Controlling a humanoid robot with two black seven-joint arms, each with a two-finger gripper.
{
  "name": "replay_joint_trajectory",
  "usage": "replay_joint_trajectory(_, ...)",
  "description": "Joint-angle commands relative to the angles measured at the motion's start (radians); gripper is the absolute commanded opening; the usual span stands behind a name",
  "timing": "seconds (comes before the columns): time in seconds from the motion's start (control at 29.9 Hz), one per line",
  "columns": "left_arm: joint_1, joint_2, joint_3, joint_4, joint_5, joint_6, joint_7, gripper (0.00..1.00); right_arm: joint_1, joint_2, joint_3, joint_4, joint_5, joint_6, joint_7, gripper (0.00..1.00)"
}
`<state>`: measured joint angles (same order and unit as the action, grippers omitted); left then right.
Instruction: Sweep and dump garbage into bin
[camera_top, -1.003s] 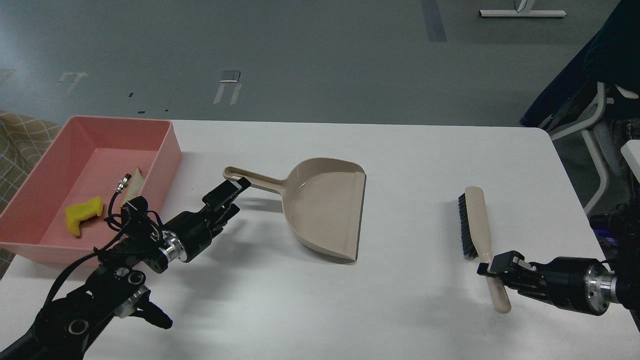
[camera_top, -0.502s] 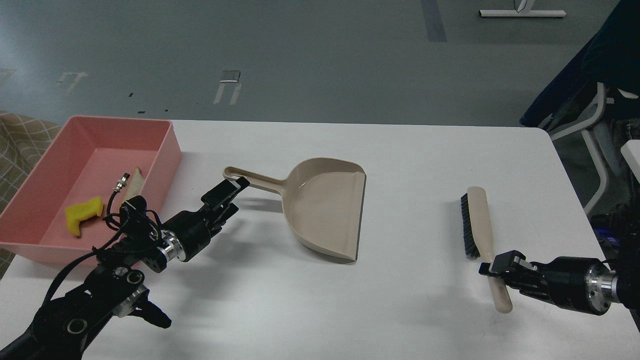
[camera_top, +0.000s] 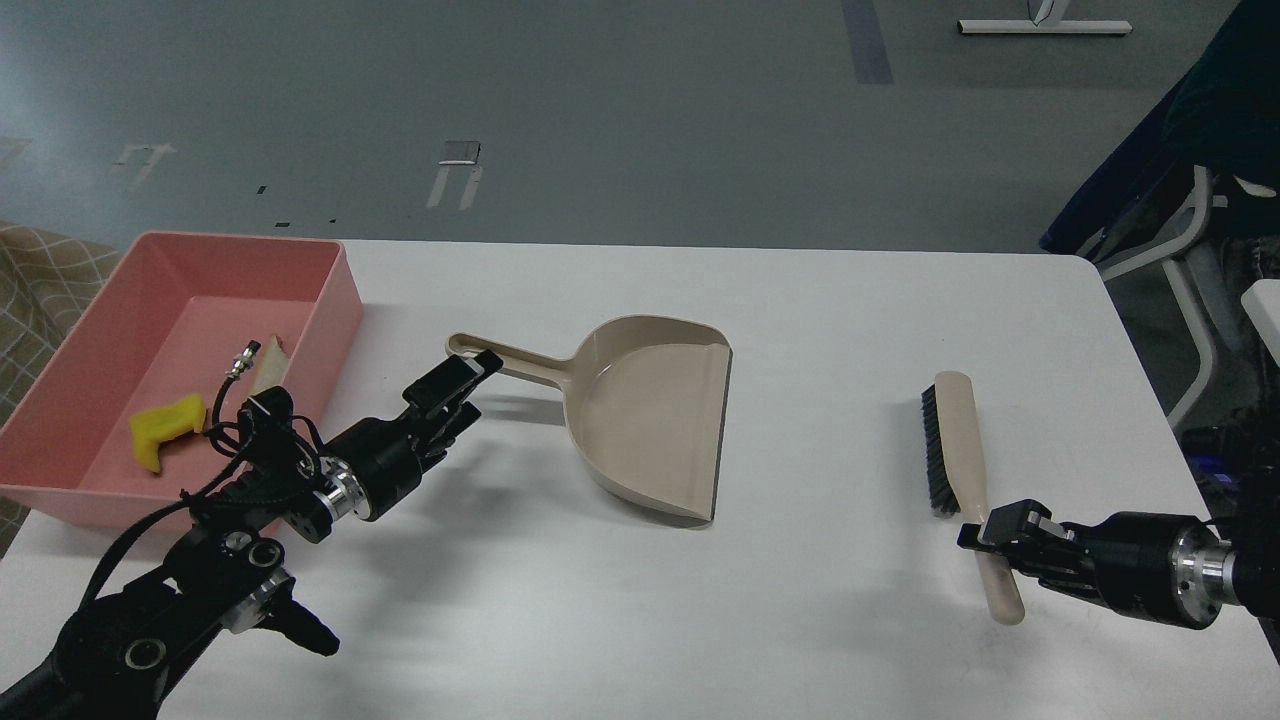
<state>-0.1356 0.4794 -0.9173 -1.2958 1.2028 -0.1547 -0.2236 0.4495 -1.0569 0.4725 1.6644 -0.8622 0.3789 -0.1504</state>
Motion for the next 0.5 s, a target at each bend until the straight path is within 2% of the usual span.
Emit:
replay_joint_trajectory(0.0,0.011,0.03,0.0,-0.039,-0.002,-0.019,0.001,0.98,0.0,0.002,0.0,0.0,0.0,0.0,0.0,0.93)
replay_joint_trajectory(0.3,0.062,0.125,-0.017,-0.167,-0.005,-0.046,0.003,0.98,0.0,0.002,0.002,0.0,0.0,-0.002,0.0,0.93)
replay_joint_trajectory(0.47,0.071,0.166,-0.077,-0.221,-0.037,-0.058,0.007,0.98,0.0,0.002,0.003,0.0,0.0,-0.002,0.0,0.93)
